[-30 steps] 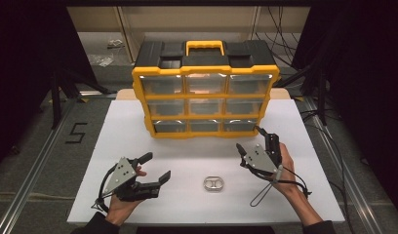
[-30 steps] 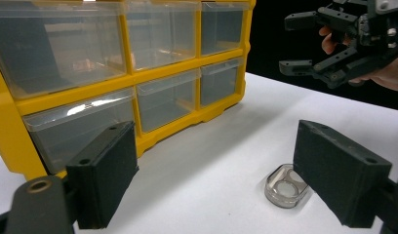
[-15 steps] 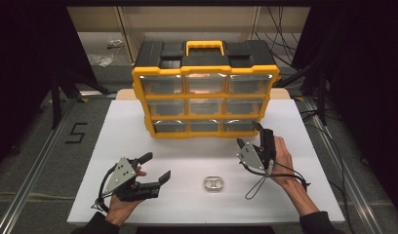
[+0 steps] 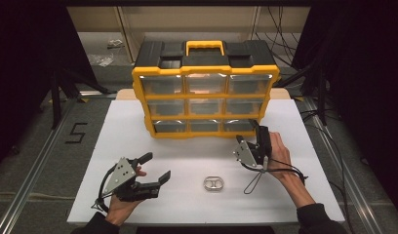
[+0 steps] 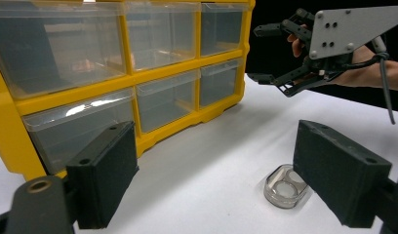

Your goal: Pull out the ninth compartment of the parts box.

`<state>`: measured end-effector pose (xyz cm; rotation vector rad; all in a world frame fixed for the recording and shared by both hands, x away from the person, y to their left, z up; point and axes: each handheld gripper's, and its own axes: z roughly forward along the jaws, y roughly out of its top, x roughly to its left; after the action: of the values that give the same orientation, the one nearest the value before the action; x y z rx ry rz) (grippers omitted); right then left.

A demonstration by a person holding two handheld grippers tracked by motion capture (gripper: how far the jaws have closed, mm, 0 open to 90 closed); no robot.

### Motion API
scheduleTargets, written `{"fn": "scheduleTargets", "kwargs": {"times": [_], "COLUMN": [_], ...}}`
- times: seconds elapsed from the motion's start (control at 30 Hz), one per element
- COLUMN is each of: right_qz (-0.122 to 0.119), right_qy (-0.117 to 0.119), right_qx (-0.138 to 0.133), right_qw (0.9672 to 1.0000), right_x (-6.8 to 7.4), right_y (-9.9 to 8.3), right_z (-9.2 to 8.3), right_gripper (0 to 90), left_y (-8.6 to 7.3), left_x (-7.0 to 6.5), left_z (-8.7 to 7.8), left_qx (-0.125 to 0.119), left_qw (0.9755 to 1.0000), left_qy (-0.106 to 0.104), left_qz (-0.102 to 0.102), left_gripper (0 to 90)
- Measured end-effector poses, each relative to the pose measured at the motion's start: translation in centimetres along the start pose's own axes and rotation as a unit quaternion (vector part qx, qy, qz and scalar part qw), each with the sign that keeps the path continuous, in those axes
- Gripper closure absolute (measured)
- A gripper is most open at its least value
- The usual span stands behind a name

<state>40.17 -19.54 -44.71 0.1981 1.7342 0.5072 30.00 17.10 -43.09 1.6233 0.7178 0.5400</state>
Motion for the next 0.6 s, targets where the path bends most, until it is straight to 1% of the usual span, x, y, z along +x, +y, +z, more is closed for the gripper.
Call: {"fn": "scheduleTargets", "kwargs": {"times": [0.07, 0.1, 0.17, 0.3, 0.4, 0.43, 0.47, 0.5, 0.6], "right_qz": [-0.004, -0.012, -0.023, -0.039, -0.063, -0.063, -0.069, -0.077, -0.093], "right_qy": [-0.002, -0.001, 0.004, 0.001, -0.003, -0.003, -0.006, -0.006, -0.008], "right_qx": [0.0, 0.001, 0.003, 0.003, 0.004, 0.004, 0.004, 0.005, 0.008], "right_qw": [1.0, 0.9999, 0.9997, 0.9992, 0.998, 0.998, 0.9976, 0.997, 0.9956], "right_x": [0.0, 0.2, 0.4, 0.7, 0.8, 0.8, 1.0, 0.9, 1.1], "right_y": [0.0, -0.1, -0.2, -0.2, -0.2, -0.2, -0.2, -0.3, -0.4], "right_z": [0.2, 0.6, 1.0, 1.5, 1.8, 1.8, 2.1, 2.3, 2.7], "right_gripper": [24.3, 25.4, 25.9, 28.9, 32.0, 32.0, 33.9, 34.2, 35.3], "left_y": [0.0, 0.0, 0.0, 0.0, -0.1, -0.1, 0.0, 0.0, 0.0], "left_x": [0.0, 0.0, 0.0, 0.0, 0.1, 0.1, 0.0, 0.0, 0.0], "left_z": [0.0, 0.0, 0.0, 0.0, 0.0, 0.0, 0.0, 0.0, 0.0], "left_qx": [0.0, -0.001, 0.0, -0.002, 0.001, 0.001, -0.001, 0.0, -0.001], "left_qw": [1.0, 1.0, 1.0, 1.0, 1.0, 1.0, 1.0, 1.0, 1.0], "left_qy": [0.0, 0.0, 0.0, 0.0, -0.002, -0.002, -0.003, -0.003, -0.003], "left_qz": [-0.001, -0.001, -0.001, -0.004, -0.002, -0.002, -0.002, 0.0, -0.001], "left_gripper": [15.9, 15.9, 15.9, 15.9, 15.9, 15.9, 15.9, 15.9, 15.9]}}
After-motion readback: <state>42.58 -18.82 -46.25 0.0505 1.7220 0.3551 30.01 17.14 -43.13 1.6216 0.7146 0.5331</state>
